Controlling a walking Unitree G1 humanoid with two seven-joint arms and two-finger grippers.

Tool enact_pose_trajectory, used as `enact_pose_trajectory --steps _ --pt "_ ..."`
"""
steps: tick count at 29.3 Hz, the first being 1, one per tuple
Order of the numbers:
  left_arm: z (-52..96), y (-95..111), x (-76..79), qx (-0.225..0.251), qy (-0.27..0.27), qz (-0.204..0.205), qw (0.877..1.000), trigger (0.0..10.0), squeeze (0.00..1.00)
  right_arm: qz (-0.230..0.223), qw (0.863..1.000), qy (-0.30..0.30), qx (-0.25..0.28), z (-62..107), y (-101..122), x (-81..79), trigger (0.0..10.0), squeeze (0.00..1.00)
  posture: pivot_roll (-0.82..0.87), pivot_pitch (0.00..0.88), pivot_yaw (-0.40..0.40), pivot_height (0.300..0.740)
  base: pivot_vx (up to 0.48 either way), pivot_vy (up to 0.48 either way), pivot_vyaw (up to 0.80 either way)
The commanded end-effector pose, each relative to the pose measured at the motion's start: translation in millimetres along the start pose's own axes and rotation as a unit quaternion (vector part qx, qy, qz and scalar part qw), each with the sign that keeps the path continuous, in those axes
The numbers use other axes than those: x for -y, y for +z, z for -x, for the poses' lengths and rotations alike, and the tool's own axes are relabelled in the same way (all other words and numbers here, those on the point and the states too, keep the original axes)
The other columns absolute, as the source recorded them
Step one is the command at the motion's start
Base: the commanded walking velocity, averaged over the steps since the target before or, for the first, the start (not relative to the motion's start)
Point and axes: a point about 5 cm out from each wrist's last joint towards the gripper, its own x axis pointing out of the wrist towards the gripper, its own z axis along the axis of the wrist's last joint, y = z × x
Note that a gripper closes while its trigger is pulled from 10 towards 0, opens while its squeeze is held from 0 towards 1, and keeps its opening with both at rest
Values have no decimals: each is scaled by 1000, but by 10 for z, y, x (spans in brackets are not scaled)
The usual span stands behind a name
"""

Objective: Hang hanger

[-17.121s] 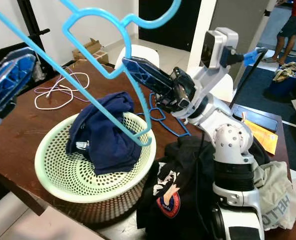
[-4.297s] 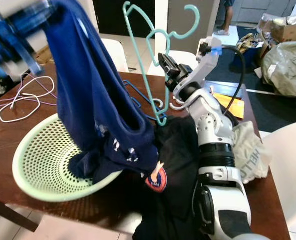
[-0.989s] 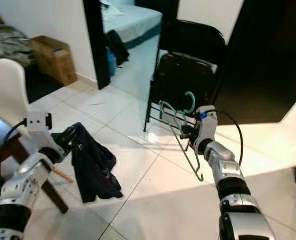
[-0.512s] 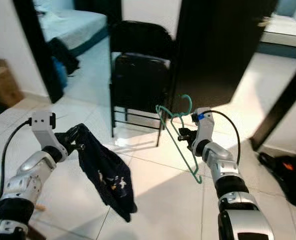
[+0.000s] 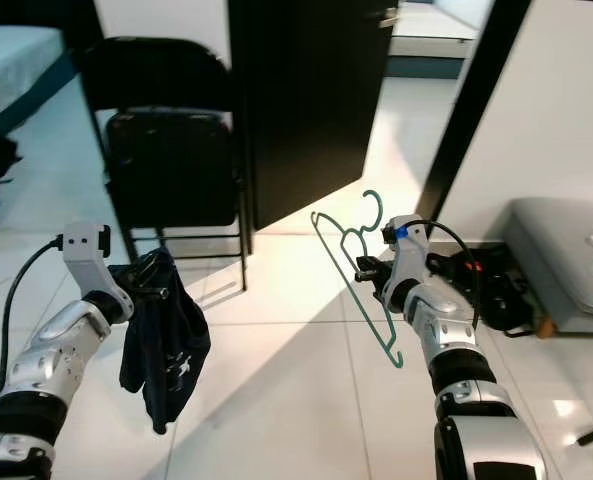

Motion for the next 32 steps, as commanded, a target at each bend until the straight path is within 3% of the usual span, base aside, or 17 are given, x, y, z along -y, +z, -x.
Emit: enact_pose_trajectory --steps 1,32 --pt "-25 71 22 18 -9 -5 1000 10000 0 -2 1000 -1 -3 3 6 15 10000 0 -4 0 -53 740 0 0 -800" --pt "-12 111 4 40 -14 4 999 10000 0 1 999 36 -12 4 -10 -18 10000 0 -10 0 -50 740 0 0 -800"
